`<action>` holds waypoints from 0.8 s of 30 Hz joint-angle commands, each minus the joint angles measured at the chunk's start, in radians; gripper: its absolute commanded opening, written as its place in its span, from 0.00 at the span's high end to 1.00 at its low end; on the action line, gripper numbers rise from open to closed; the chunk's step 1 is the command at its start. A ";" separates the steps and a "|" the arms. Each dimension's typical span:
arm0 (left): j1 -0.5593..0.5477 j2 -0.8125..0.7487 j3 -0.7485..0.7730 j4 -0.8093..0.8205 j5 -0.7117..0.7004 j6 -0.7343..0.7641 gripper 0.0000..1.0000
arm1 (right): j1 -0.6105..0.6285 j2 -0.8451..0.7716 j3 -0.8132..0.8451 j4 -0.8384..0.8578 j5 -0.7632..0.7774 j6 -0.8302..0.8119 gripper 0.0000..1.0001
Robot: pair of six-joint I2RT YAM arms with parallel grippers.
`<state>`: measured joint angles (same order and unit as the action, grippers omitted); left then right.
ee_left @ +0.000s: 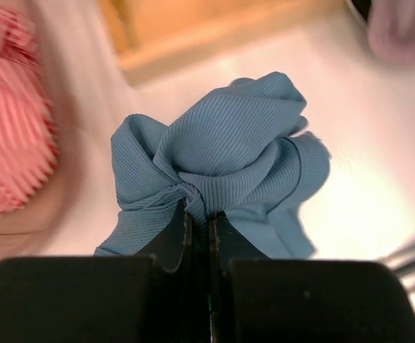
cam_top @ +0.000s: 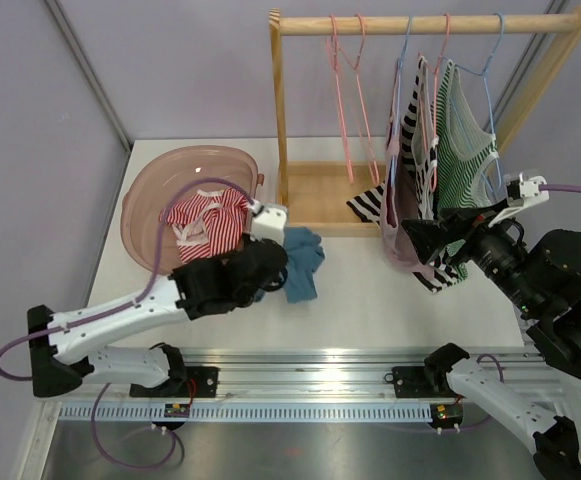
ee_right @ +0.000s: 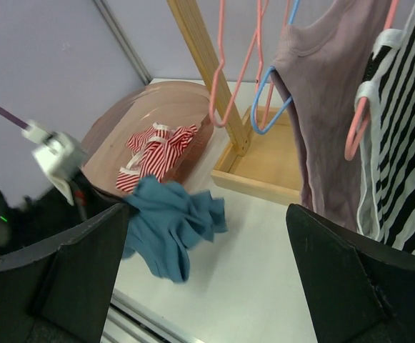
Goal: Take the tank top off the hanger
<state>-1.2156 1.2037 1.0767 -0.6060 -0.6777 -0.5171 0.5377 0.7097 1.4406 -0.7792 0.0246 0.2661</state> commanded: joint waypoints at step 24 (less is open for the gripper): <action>1.055 0.085 0.434 -0.141 0.521 0.224 0.01 | 0.001 0.155 0.130 -0.040 0.238 -0.004 0.00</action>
<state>-0.1627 1.3392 1.4750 -0.7620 -0.2779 -0.3073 0.5377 0.8219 1.5002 -0.8139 0.2260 0.2649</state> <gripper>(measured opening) 0.981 0.993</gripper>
